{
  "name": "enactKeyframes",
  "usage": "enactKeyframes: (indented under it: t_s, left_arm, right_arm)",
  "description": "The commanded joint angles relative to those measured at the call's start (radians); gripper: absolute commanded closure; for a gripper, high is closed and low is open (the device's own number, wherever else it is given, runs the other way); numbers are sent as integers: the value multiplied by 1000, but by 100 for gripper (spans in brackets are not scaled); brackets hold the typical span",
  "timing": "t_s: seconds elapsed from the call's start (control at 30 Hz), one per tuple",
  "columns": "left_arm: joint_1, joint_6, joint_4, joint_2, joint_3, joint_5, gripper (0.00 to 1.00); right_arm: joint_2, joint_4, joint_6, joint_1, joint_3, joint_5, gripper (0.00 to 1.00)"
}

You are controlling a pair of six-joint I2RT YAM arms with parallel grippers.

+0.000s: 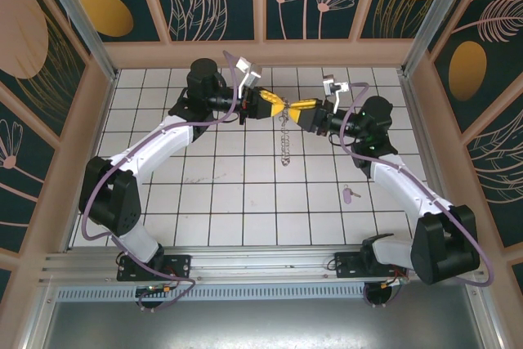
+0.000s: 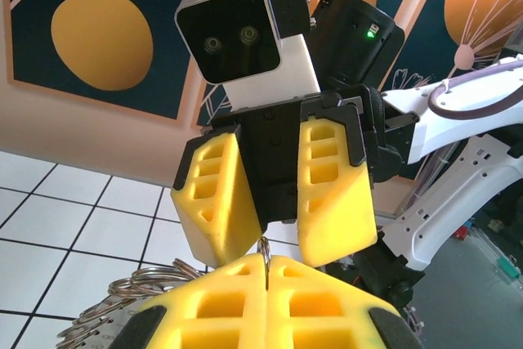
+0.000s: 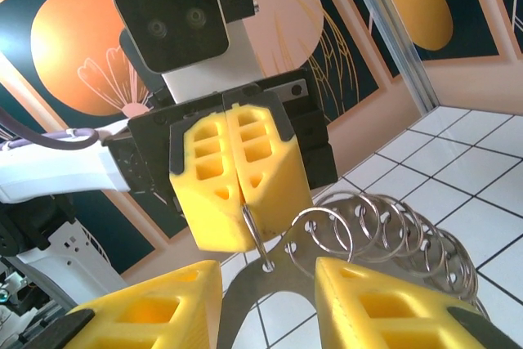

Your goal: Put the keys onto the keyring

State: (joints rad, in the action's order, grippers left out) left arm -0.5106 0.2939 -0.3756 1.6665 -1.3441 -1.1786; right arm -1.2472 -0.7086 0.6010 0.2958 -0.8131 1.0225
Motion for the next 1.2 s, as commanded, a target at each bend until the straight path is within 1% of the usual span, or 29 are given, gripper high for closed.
enactKeyframes:
  t_s: [0.0,0.27,0.5,0.63,0.73,0.83,0.87,0.93,0.97,1.17]
  left_arm:
    - [-5,29,-82,2,3,-34,100]
    - [-12,30,-82,14,0,-40,100]
    - [-17,32,-82,27,-6,-50,100]
    - [-19,33,-82,30,-5,-49,100]
    - [-20,33,-82,29,-6,-47,100]
    - [-19,33,-82,29,-7,-45,100]
    - [-20,33,-83,29,-7,-44,100]
    - [-20,34,-81,29,-10,-44,100]
    - [-20,33,-79,29,-10,-44,100]
    - [-20,34,-75,25,-15,-46,100]
  right_arm:
    - [-17,-54,-14,8,-45,-6,65]
    - [-41,-74,-4,13,-65,-7,66]
    - [-46,-84,0,16,-73,-10,71]
    - [-51,-92,6,16,-73,-4,77]
    - [-47,-90,4,16,-66,-1,79]
    - [-40,-75,-6,17,-57,1,79]
    - [-38,-68,-11,16,-55,1,77]
    - [-33,-47,-24,15,-49,-2,72]
    - [-29,-42,-29,15,-45,-4,71]
    - [-9,-33,-32,6,-17,-13,71]
